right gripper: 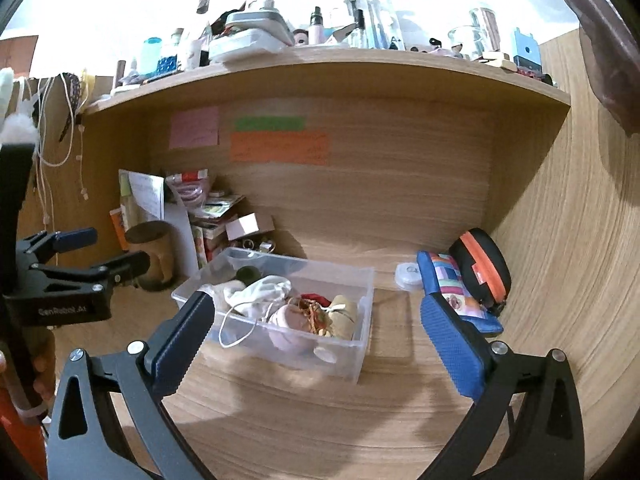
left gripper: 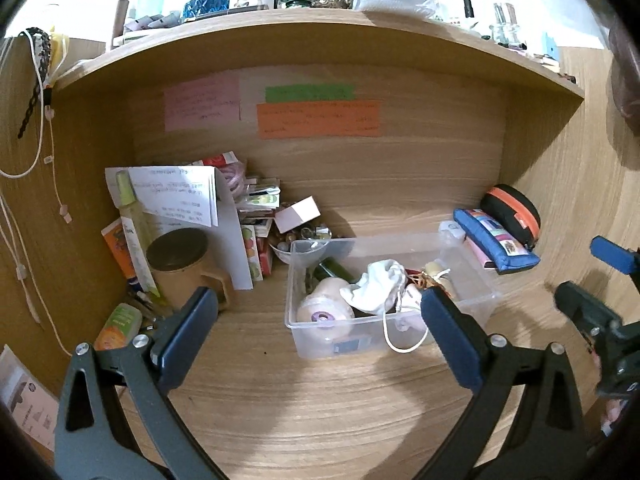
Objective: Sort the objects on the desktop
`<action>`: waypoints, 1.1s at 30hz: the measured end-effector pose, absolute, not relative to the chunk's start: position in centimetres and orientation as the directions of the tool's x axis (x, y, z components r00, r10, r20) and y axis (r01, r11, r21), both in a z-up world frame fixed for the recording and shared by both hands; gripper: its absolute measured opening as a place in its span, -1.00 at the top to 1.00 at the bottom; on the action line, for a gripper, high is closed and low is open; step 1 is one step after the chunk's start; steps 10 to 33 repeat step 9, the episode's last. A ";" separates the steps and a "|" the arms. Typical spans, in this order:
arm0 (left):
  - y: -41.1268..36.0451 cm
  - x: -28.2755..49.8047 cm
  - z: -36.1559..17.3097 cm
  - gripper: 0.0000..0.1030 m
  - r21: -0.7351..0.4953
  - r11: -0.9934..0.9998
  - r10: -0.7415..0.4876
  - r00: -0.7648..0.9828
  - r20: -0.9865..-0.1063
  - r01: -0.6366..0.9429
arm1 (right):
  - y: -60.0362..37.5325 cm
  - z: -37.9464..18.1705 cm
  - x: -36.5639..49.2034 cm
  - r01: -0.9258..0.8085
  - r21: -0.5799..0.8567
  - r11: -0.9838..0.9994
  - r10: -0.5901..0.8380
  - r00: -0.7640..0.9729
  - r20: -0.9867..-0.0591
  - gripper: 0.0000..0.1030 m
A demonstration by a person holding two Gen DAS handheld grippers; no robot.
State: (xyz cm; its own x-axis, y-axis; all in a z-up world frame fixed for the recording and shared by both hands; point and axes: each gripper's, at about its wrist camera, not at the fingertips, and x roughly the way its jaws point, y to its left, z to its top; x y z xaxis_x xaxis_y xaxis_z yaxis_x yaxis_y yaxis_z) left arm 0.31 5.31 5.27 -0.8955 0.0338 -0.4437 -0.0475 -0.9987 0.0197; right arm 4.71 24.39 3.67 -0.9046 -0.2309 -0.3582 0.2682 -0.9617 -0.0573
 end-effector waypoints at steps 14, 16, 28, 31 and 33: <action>6.0 0.7 5.0 -0.99 0.026 -0.997 0.050 -0.897 -0.439 -0.069 | 24.1 2.8 4.0 0.278 -0.049 -0.959 -0.238 -0.890 -0.389 -1.00; 6.0 0.7 5.0 -0.99 0.026 -0.997 0.050 -0.897 -0.439 -0.069 | 24.1 2.8 4.0 0.278 -0.049 -0.959 -0.238 -0.890 -0.389 -1.00; 6.0 0.7 5.0 -0.99 0.026 -0.997 0.050 -0.897 -0.439 -0.069 | 24.1 2.8 4.0 0.278 -0.049 -0.959 -0.238 -0.890 -0.389 -1.00; 6.0 0.7 5.0 -0.99 0.026 -0.997 0.050 -0.897 -0.439 -0.069 | 24.1 2.8 4.0 0.278 -0.049 -0.959 -0.238 -0.890 -0.389 -1.00; 6.0 0.7 5.0 -0.99 0.026 -0.997 0.050 -0.897 -0.439 -0.069 | 24.1 2.8 4.0 0.278 -0.049 -0.959 -0.238 -0.890 -0.389 -1.00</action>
